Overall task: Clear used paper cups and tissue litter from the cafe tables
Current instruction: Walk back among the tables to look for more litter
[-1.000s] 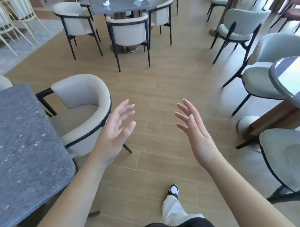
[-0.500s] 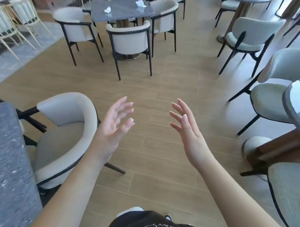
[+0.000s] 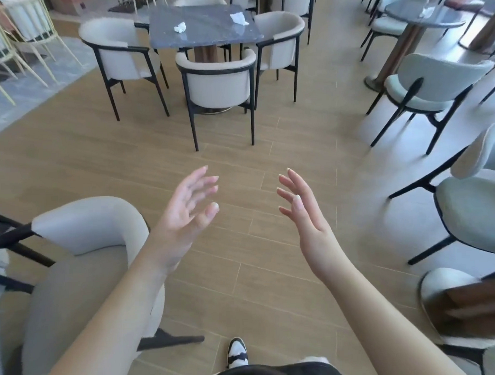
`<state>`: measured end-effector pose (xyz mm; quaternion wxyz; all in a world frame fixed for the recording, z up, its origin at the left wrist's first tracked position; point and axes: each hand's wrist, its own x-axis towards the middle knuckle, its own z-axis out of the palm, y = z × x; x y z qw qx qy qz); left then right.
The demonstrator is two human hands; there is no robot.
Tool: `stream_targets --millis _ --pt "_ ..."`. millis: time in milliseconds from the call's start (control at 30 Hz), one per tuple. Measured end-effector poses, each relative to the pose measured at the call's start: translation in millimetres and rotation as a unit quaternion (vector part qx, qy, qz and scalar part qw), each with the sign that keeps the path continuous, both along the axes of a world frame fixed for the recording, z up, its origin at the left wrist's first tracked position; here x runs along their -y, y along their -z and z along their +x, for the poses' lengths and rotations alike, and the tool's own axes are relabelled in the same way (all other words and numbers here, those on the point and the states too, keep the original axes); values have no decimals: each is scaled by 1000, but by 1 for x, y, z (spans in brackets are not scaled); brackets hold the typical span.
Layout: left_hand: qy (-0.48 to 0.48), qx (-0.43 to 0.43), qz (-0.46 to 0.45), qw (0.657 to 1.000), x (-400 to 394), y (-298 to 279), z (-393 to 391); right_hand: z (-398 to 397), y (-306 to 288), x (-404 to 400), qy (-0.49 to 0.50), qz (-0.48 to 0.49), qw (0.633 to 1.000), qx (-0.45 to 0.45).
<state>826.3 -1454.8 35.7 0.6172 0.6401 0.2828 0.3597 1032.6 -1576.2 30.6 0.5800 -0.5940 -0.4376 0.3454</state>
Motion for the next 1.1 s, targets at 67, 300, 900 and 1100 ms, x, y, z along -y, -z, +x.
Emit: stream_targets --millis 67,300,900,1100 --pt "7 -1 14 1000 -34 -6 10 11 -4 -28 6 0 1000 -5" --pt "-5 11 25 1000 -130 -16 74 62 -18 -134 1 15 1000 3" --pt "0 -22 14 1000 -344 -20 315 295 -13 -356 -2 7 1000 -24" --pt "16 -40 11 999 -418 -5 369 346 2 -417 3 -17 999 -37"
